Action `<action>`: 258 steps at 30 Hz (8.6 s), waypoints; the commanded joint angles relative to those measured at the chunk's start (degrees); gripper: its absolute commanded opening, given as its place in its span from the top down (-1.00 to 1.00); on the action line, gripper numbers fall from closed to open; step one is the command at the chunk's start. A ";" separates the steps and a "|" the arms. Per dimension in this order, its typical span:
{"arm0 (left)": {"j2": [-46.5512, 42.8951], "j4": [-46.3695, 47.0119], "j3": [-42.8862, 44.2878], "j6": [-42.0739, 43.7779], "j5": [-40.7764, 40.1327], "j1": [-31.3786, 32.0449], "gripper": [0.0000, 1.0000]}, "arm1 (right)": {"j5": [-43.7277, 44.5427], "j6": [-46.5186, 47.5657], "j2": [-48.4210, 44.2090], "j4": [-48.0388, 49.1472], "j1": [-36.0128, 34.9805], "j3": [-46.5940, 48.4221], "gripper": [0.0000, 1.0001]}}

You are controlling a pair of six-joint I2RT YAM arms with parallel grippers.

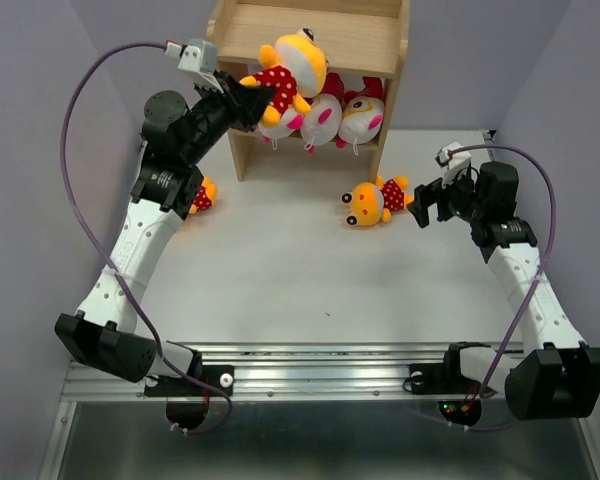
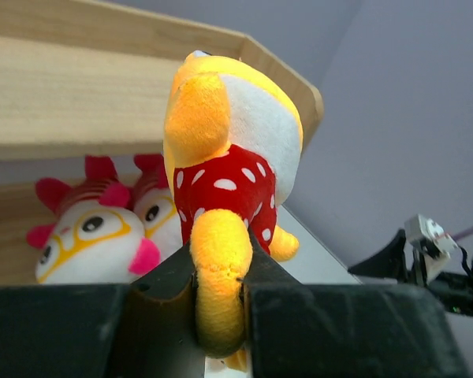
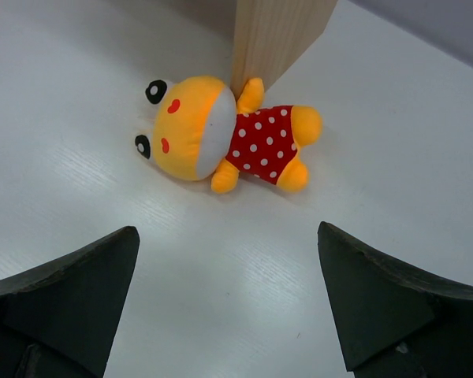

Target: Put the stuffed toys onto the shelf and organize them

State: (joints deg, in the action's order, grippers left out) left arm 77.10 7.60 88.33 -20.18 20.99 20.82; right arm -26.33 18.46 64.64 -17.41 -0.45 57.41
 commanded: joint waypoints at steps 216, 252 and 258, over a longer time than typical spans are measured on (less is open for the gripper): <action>-15.93 34.85 -62.41 -2.83 -14.31 24.62 -0.97 | -10.96 -44.09 9.73 9.81 -21.79 -4.49 0.99; -14.25 7.02 -45.21 13.22 -16.24 24.36 1.00 | -10.25 -1.53 0.14 7.67 -21.26 -5.63 -1.00; -14.09 -5.48 -34.73 26.59 -19.94 23.13 1.00 | -9.35 3.87 -3.64 7.30 -21.26 -8.71 -1.00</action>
State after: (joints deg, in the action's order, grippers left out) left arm 65.17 5.67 45.80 -3.90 4.91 45.23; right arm -35.35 10.41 62.94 -5.72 -21.82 50.50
